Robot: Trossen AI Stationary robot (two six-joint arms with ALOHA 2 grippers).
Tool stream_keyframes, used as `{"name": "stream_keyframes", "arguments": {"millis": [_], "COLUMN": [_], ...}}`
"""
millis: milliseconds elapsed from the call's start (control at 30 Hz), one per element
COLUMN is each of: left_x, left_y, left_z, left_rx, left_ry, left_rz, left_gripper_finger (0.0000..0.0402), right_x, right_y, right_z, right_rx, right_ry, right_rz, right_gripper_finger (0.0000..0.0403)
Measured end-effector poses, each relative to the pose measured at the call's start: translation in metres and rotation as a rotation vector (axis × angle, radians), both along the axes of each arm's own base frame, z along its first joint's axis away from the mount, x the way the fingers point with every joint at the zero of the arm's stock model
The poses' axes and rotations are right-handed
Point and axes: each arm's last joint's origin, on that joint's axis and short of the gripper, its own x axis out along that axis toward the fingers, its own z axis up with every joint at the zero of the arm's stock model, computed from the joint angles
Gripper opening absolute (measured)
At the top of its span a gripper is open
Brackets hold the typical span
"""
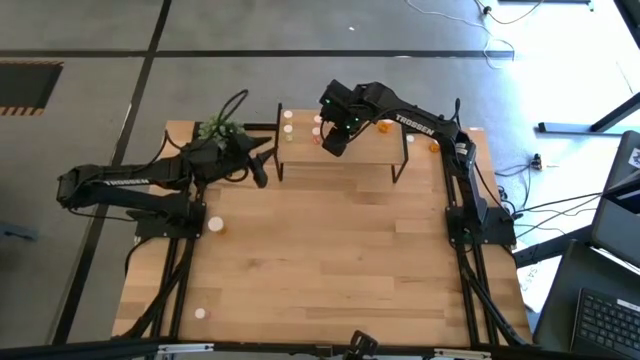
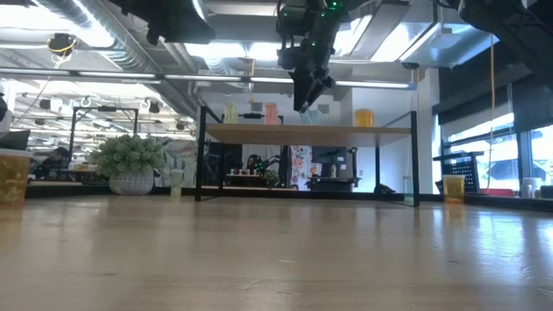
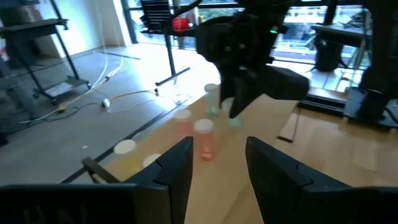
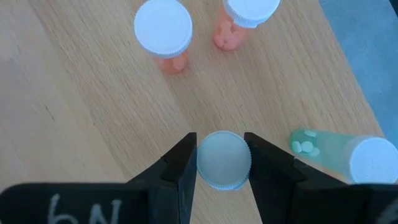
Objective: Pick and place medicine bottles onto shelf by color
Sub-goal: Put the bottom blue pill bottle on the shelf aligned with the other blue pill bottle
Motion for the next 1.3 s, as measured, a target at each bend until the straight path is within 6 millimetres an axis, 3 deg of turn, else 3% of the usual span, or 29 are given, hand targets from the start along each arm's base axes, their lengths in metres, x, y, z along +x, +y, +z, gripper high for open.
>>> {"name": "stream_keyframes", "arguments": {"millis": [367, 767, 967, 1300], "left_x": [0.0, 0.0, 0.0, 0.0], "left_y": [0.0, 0.0, 0.0, 0.0], "left_z": [-0.001, -0.001, -0.001, -0.001], "left_rx": [-0.001, -0.001, -0.001, -0.001], "left_ry": [0.006, 0.006, 0.006, 0.006], "left_rz": [-0.003, -0.003, -0.003, -0.002], "left_gripper_finger": [0.0142, 0.0142, 0.0142, 0.0142], "right_x": [-0.007, -0.01, -0.019, -0.019], "right_y": [0.004, 0.006, 0.01, 0.015], "right_z": [0.019, 0.027, 0.042, 0.046], "right_rx": [0.005, 0.005, -0.005, 0.003], "right_ry": [-0.082, -0.11, -0.149, -0.166], "right_rz": [0.017, -0.012, -0.026, -0.044], "right_gripper_finger": [0.0127, 0.0127, 0.0127, 0.0126]}}
